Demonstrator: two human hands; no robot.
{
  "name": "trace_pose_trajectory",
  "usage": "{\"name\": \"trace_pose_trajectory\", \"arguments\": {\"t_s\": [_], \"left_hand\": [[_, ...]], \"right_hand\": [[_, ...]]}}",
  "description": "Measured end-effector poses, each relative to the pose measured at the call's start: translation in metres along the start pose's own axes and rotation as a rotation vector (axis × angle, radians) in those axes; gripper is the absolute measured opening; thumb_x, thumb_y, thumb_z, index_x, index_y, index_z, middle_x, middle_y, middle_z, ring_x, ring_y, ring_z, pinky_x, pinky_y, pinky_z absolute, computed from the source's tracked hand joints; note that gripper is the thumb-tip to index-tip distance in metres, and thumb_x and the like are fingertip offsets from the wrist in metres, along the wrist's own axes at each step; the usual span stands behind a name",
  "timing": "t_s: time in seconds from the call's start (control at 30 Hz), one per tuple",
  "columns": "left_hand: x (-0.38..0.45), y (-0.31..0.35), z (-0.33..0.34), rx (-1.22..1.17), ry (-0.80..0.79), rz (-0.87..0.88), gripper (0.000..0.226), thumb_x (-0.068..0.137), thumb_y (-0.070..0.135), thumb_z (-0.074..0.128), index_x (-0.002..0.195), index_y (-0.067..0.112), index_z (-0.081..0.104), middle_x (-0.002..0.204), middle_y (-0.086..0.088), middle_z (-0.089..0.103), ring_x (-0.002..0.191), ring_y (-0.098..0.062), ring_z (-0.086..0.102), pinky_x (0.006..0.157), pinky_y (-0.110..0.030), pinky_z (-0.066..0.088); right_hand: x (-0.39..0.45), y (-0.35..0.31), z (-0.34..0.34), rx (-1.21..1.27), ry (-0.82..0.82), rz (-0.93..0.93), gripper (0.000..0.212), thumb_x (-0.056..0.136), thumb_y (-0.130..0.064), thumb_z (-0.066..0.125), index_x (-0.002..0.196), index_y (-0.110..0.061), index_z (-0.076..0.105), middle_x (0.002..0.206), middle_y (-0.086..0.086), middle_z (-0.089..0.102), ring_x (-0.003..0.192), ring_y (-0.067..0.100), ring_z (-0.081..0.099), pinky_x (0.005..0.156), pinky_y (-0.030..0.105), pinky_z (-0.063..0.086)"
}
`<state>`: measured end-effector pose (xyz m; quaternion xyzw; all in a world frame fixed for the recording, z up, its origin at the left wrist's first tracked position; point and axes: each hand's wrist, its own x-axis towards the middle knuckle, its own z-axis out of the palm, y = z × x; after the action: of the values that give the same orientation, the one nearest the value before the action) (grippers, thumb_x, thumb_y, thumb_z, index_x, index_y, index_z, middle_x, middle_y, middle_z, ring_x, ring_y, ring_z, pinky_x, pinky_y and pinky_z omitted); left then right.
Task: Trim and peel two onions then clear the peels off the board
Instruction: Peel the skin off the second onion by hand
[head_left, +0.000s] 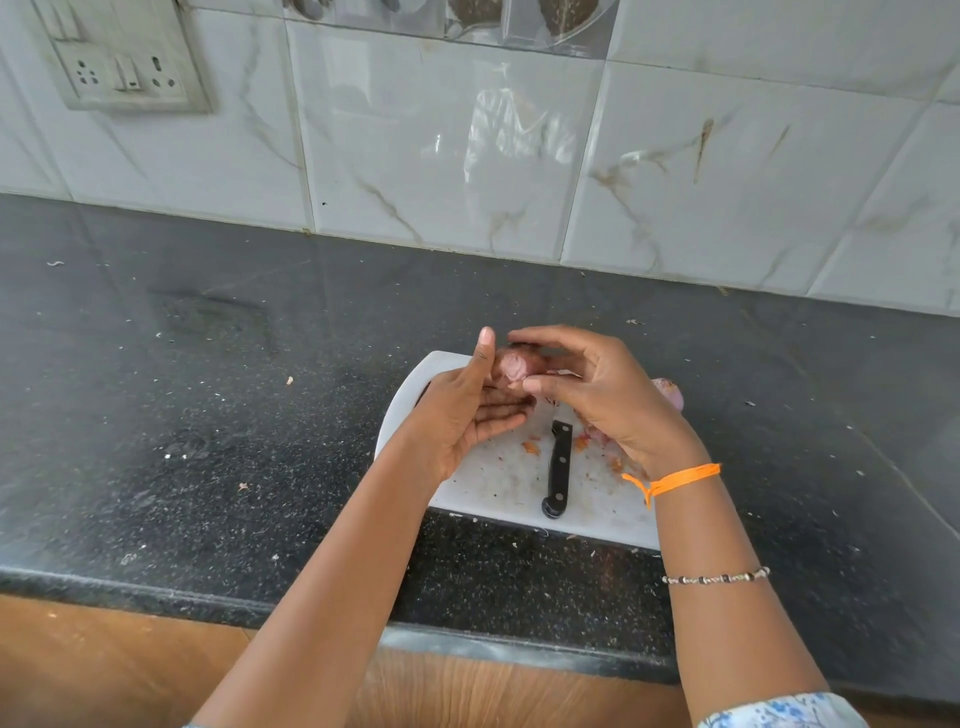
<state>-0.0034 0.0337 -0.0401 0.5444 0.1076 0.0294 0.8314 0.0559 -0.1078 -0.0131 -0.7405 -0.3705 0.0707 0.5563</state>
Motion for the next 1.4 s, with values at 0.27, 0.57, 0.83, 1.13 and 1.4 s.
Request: {"name": "trace_pose_trajectory", "arguments": {"t_s": [0.27,0.57,0.83,1.13,1.4], "left_hand": [[0.000,-0.001,-0.003,-0.063,-0.055,0.107,0.049,0.065,0.008,0.072,0.113,0.012,0.062,0.101,-0.018,0.065,0.081,-0.020,0.069,0.076,-0.023,0.058],[0.004,-0.006,-0.001,-0.018,0.065,0.184,0.041,0.068,-0.004,0.076,0.103,0.007,0.057,0.091,-0.013,0.066,0.084,-0.027,0.069,0.076,-0.028,0.058],[0.002,-0.004,0.000,0.024,0.017,0.249,0.041,0.079,0.007,0.069,0.119,0.011,0.062,0.113,-0.012,0.063,0.095,-0.027,0.069,0.077,-0.027,0.058],[0.003,-0.003,0.003,0.160,0.218,0.324,0.021,0.078,0.019,0.076,0.096,0.013,0.066,0.099,-0.003,0.070,0.086,-0.023,0.070,0.059,-0.020,0.051],[0.007,-0.006,0.001,0.357,0.348,0.482,0.013,0.083,0.012,0.071,0.077,0.023,0.066,0.084,0.002,0.070,0.083,-0.022,0.070,0.068,-0.039,0.059]], "right_hand": [[0.002,0.009,0.001,0.110,0.136,0.073,0.018,0.088,-0.007,0.063,0.106,-0.006,0.063,0.099,0.009,0.069,0.092,0.017,0.069,0.080,0.029,0.057],[0.007,0.014,0.012,-0.017,0.312,0.039,0.007,0.083,-0.006,0.070,0.089,-0.010,0.071,0.087,0.005,0.073,0.084,0.017,0.071,0.082,0.042,0.058],[0.001,0.010,0.007,0.248,0.057,0.109,0.036,0.088,0.003,0.059,0.119,-0.016,0.062,0.119,0.006,0.064,0.109,0.019,0.064,0.089,0.034,0.055],[0.002,0.012,0.011,0.026,0.154,0.139,0.050,0.070,0.001,0.078,0.110,-0.021,0.058,0.111,-0.002,0.058,0.093,0.006,0.063,0.078,0.022,0.054],[0.003,0.012,0.015,-0.125,0.140,0.112,0.058,0.066,-0.006,0.084,0.112,-0.020,0.052,0.108,-0.007,0.051,0.087,-0.001,0.052,0.068,0.003,0.041]]}}
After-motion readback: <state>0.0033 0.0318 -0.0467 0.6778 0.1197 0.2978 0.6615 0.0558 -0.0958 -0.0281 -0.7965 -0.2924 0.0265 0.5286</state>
